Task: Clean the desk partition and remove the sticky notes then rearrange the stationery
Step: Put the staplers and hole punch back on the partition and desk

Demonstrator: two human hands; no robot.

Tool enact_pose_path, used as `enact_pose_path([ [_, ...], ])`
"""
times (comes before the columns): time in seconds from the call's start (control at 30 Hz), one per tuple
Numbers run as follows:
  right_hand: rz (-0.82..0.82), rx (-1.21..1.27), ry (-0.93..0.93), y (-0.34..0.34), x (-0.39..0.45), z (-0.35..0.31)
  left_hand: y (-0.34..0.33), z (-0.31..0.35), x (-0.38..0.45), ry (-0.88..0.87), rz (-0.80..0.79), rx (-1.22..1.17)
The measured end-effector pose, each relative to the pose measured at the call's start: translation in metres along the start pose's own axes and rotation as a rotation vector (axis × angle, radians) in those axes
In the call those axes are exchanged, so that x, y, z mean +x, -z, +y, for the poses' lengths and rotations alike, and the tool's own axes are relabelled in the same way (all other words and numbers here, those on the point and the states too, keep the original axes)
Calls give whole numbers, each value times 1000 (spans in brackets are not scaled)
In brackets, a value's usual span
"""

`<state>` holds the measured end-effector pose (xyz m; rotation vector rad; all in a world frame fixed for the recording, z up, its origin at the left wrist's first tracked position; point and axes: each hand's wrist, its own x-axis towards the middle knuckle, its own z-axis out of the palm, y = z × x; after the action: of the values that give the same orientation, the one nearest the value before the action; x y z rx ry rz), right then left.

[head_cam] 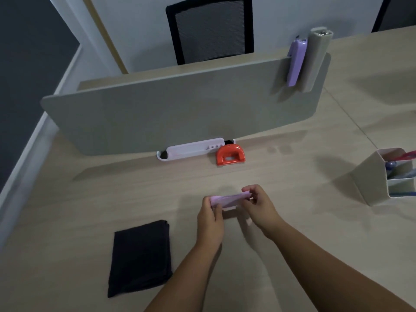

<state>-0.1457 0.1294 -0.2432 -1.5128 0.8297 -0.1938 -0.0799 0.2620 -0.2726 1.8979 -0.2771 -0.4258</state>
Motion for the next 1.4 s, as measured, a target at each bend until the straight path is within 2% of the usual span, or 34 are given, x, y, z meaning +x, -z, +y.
enact_pose_path([
  [0.13, 37, 222, 68, -34, 24, -41, 33, 14, 43, -38, 207, -72],
  [0.33, 138, 182, 118, -84, 91, -82, 73, 36, 125, -133, 388, -75],
  [0.57, 285, 92, 94, -120, 143, -87, 85, 15, 197, -67, 363, -14],
  [0.83, 369, 90, 47, -140, 156, -74, 84, -4, 211, -2, 377, -20],
  [1.2, 336, 81, -31, -144, 162, -72, 76, -1, 215, 74, 489, -41],
  [1.4, 257, 113, -38, -141, 152, -70, 82, -10, 214, 126, 506, 162],
])
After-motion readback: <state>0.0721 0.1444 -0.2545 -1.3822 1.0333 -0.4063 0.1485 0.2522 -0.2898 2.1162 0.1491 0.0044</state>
